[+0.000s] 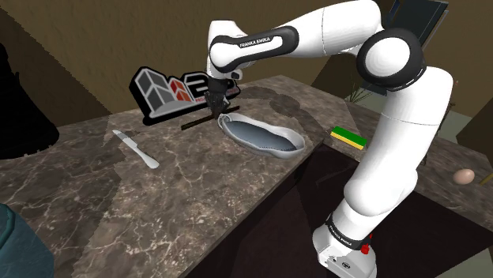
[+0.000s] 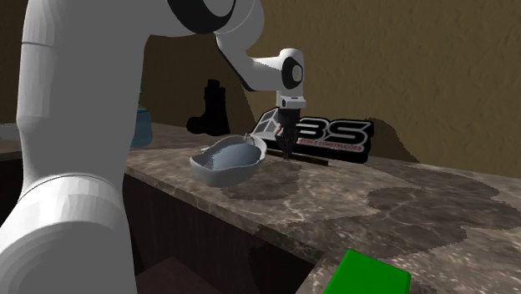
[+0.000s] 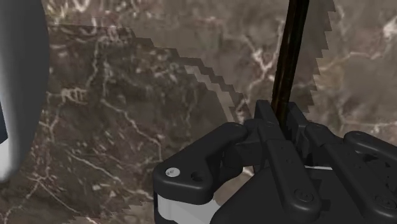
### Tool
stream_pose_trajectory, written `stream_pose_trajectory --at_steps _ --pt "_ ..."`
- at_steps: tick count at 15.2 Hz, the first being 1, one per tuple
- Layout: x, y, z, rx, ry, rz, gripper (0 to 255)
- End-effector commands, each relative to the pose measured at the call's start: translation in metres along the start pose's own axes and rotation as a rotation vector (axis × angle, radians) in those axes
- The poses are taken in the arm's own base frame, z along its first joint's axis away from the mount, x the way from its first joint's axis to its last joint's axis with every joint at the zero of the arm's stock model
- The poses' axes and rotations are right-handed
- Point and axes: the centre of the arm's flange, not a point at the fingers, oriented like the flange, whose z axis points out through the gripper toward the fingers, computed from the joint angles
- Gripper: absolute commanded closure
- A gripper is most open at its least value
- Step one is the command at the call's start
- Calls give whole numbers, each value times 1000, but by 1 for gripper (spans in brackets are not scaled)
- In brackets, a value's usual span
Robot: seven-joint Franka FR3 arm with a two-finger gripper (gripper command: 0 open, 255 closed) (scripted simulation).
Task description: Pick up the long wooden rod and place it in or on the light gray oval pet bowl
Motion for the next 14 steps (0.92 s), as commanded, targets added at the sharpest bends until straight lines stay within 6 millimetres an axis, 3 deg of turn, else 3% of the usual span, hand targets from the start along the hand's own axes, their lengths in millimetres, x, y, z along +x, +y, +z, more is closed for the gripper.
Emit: stream_pose_trajectory --at_steps 1,14 --pt "0 0 -6 -2 0 0 255" --pt "0 2 -75 -2 0 1 255"
